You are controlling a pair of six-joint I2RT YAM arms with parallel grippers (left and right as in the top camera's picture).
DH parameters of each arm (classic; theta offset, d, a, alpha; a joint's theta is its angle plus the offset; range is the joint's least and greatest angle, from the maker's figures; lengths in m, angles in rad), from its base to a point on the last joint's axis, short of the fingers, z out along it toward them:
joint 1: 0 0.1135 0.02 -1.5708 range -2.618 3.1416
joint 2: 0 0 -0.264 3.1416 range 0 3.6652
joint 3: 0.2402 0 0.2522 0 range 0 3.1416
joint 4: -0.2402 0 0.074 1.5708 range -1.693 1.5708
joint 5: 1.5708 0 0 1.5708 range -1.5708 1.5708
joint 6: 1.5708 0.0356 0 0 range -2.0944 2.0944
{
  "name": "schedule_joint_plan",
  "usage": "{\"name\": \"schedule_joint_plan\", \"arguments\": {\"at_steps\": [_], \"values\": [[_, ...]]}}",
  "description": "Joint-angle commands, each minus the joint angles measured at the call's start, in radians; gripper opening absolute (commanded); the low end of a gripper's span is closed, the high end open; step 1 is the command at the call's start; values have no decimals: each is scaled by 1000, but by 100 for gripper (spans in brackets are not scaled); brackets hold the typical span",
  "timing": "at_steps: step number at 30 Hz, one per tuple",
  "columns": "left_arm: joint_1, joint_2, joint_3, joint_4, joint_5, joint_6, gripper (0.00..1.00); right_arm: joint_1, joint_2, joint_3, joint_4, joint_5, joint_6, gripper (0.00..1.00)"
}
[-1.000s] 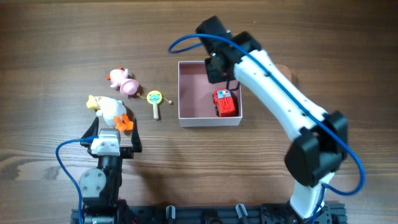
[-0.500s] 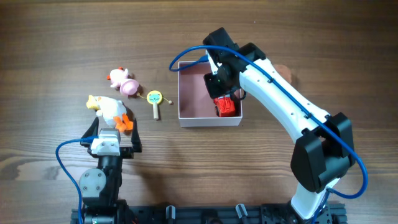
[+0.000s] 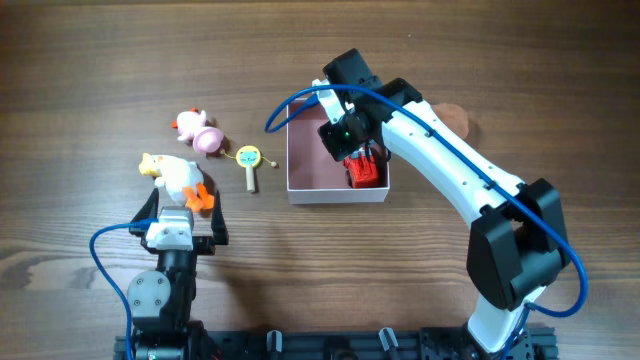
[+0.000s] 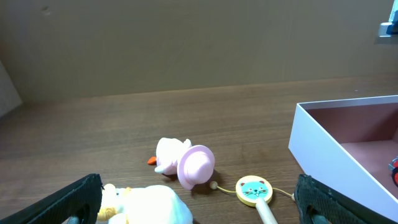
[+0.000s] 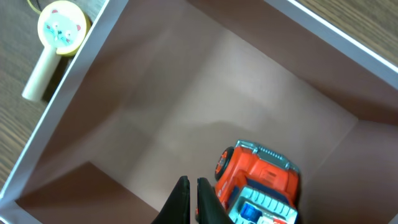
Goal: Pack container
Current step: 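Adjust the truck inside the box and open the right gripper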
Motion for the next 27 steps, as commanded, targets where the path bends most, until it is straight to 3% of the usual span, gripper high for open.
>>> {"name": "schedule_joint_plan", "arguments": {"at_steps": [1, 8, 27], "values": [[-5, -7, -6, 0, 19, 19, 100, 4, 2, -17, 4, -19, -121, 4], [-5, -7, -6, 0, 19, 19, 100, 4, 3, -76, 9, -13, -261, 4], [-5, -7, -6, 0, 19, 19, 100, 4, 3, -80, -53, 97, -310, 4]]}}
